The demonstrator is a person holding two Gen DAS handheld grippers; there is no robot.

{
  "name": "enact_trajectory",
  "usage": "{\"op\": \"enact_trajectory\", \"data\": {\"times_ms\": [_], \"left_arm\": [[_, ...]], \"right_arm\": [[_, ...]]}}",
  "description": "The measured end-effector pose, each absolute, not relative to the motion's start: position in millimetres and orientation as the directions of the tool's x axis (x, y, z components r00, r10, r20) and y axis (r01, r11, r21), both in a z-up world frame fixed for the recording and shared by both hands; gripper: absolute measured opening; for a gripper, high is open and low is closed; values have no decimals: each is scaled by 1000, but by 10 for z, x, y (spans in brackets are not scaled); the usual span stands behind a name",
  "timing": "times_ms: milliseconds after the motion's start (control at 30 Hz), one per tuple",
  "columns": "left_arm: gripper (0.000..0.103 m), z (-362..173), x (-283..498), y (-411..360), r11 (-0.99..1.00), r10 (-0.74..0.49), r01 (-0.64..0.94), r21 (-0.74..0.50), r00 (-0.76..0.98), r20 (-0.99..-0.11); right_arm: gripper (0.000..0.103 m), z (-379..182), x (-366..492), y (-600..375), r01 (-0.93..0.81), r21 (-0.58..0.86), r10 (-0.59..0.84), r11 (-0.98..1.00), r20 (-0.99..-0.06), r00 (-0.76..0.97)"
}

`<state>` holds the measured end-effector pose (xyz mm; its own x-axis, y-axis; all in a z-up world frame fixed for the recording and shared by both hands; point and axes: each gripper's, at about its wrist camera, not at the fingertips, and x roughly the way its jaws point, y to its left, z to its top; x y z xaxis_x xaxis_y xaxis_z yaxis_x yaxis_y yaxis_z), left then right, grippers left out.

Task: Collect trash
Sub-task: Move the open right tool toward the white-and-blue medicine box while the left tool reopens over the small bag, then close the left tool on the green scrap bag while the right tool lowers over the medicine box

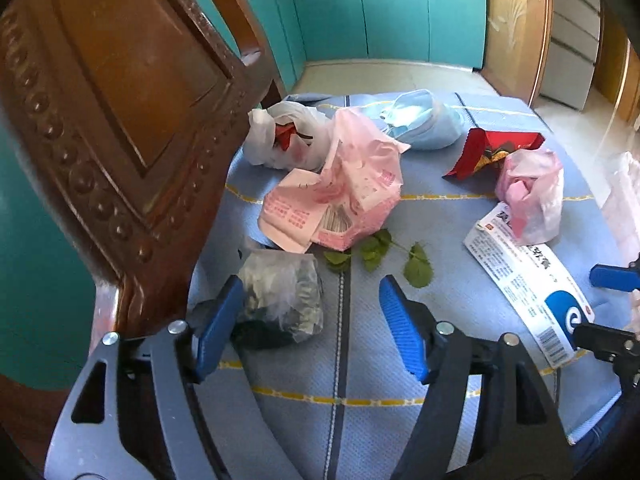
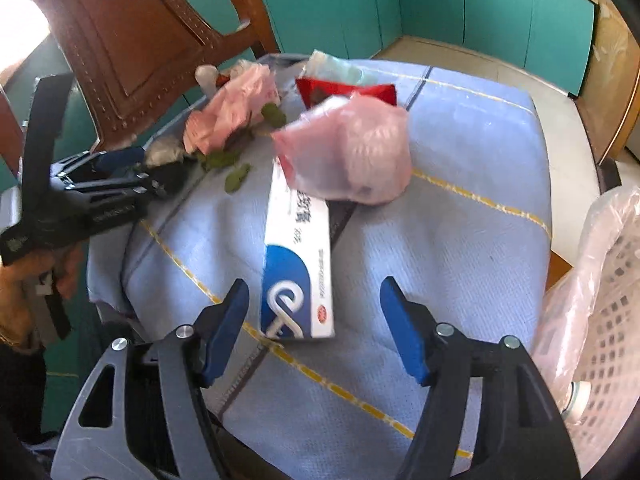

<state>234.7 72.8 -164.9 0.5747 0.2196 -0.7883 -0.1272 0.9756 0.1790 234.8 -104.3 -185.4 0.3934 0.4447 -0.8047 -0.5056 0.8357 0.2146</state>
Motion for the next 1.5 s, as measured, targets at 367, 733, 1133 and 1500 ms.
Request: {"op": "enact_trajectory", "data": {"times_ms": [367, 733, 1133, 1500], "left_arm": [[22, -1735, 2408, 751, 937, 340, -138, 321, 572, -747], [11, -1714, 2223, 754, 984, 167, -53, 169, 592, -788], [17, -1305, 1746, 392, 969, -168, 247, -14, 615, -770], [71, -1582, 1918, 468, 986, -118, 161, -28, 580, -806]], "right_arm": [[67, -1815, 2380, -952, -522, 211, 457, 826, -793, 402], [67, -1819, 2397, -991, -506, 227, 461, 832, -791, 403], [67, -1833, 2451, -1033, -484, 245, 463, 840, -789, 403], [67, -1923, 2444, -895, -494, 140, 396, 858, -794, 462]]}}
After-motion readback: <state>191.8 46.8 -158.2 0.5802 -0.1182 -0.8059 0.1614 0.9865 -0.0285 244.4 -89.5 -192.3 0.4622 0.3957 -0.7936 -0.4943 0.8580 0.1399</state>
